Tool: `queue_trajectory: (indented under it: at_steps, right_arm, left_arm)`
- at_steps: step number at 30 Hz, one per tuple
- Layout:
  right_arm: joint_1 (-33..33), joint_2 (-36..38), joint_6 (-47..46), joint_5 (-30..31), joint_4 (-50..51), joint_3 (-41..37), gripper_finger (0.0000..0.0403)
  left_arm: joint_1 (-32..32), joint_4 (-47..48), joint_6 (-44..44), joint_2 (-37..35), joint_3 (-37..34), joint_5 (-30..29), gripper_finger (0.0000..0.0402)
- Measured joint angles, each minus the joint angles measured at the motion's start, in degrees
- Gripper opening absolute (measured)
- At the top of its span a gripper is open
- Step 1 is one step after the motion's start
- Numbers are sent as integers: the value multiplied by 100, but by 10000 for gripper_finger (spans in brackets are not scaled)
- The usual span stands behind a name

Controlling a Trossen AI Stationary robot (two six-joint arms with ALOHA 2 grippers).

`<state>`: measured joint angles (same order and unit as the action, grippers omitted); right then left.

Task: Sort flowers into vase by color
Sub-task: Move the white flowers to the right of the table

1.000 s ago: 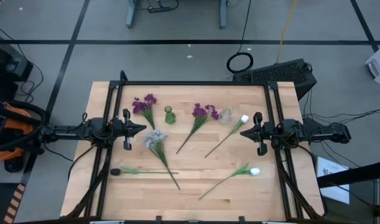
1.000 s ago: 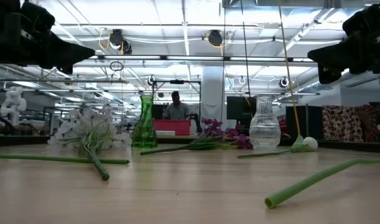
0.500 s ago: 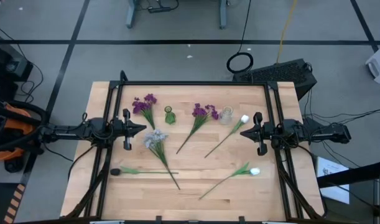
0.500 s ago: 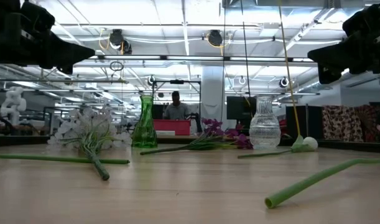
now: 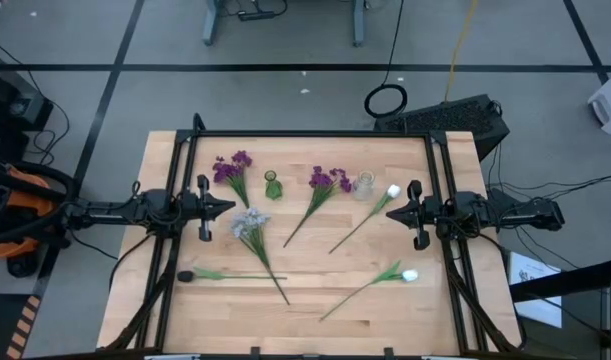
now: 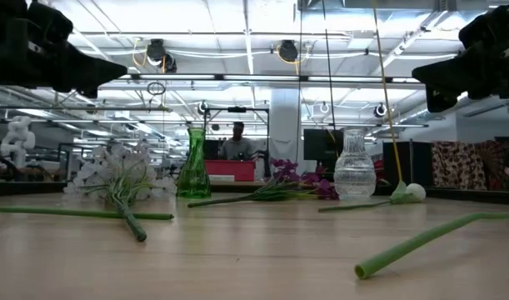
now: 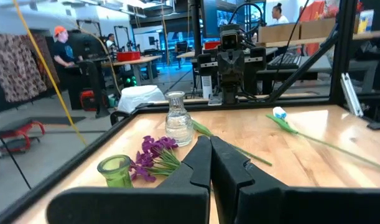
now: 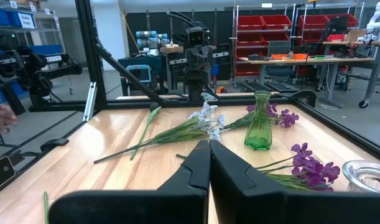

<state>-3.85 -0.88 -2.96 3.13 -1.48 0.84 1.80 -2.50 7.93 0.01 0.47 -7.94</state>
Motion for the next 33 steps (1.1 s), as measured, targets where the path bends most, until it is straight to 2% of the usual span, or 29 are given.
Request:
queue_trajectory:
  at_steps: [33]
  right_arm:
    - [1, 2, -239, -8, -111, -13, 0]
  left_arm:
    - [0, 0, 150, 2, 0, 0, 4]
